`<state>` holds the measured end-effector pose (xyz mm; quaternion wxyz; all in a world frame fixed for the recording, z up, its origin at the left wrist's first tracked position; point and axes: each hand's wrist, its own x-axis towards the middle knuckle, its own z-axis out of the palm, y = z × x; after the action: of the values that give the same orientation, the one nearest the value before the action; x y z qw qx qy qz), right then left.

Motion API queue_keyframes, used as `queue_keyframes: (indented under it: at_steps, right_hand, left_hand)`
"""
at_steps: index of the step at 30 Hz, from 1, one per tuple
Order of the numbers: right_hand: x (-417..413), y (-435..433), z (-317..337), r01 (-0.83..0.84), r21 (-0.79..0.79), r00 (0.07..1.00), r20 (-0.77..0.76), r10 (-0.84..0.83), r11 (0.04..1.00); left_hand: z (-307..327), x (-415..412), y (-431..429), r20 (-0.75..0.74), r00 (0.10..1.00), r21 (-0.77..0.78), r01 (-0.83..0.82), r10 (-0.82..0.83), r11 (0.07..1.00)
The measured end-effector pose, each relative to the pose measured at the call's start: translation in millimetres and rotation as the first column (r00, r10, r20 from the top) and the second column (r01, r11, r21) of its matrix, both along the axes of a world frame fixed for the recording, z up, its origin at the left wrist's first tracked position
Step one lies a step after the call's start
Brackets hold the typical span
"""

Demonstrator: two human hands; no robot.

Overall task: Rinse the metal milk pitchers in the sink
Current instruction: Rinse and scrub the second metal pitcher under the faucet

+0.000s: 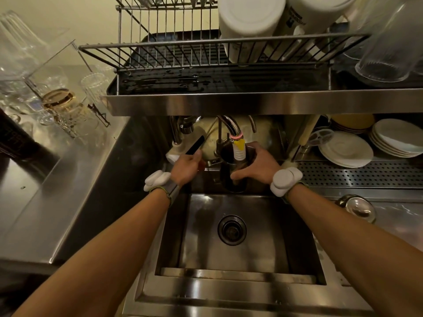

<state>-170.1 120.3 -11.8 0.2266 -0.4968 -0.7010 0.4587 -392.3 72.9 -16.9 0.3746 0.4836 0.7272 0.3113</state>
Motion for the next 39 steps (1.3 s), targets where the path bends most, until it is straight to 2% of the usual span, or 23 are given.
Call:
queue_keyframes:
  at_steps: [3, 7, 11, 15, 19, 24, 29, 33, 35, 39]
  right_hand:
    - [4, -1, -3, -0.068, -0.034, 0.997, 0.025, 0.068, 0.997]
    - [11, 2, -5, 0.050, -0.004, 0.999, 0.005, -0.050, 0.999]
    - [10, -1, -7, -0.045, -0.047, 0.999, 0.022, 0.046, 0.998]
    - [16, 7, -6, 0.056, -0.058, 0.998, -0.023, -0.057, 0.997]
    - [7, 4, -1, -0.043, -0.082, 0.999, -0.009, 0.043, 0.996]
    - [15, 8, 1, 0.031, -0.065, 0.999, -0.017, -0.032, 0.997]
    - [10, 4, -4, -0.100, -0.072, 0.994, 0.036, 0.102, 0.992]
    - [11, 8, -3, 0.007, -0.041, 1.000, 0.018, -0.006, 0.999]
    - [5, 5, -4, -0.042, -0.066, 0.999, 0.004, 0.043, 0.997]
    - [6, -4, -15, -0.009, -0.080, 1.000, -0.029, 0.007, 0.997]
  left_hand:
    - [1, 0, 2, 0.012, 1.000, -0.012, -0.010, 0.010, 1.000]
    - [0, 2, -1, 0.033, 0.999, -0.001, -0.003, 0.003, 1.000]
    - [1, -1, 1, 0.018, 1.000, -0.022, -0.013, 0.013, 1.000]
    - [0, 2, -2, 0.030, 0.999, -0.032, -0.015, 0.016, 0.999]
    - [-1, 2, -3, 0.016, 1.000, -0.050, -0.015, 0.015, 0.999]
    - [2, 2, -3, 0.029, 1.000, -0.046, -0.005, 0.007, 0.999]
    - [3, 1, 2, 0.009, 1.000, -0.059, -0.006, 0.007, 0.998]
    - [3, 7, 1, 0.072, 0.997, -0.037, 0.006, -0.004, 0.999]
    - [8, 9, 1, 0.102, 0.994, -0.046, 0.031, -0.026, 0.998]
    - [10, 21, -6, 0.260, 0.951, -0.139, 0.206, -0.165, 0.969]
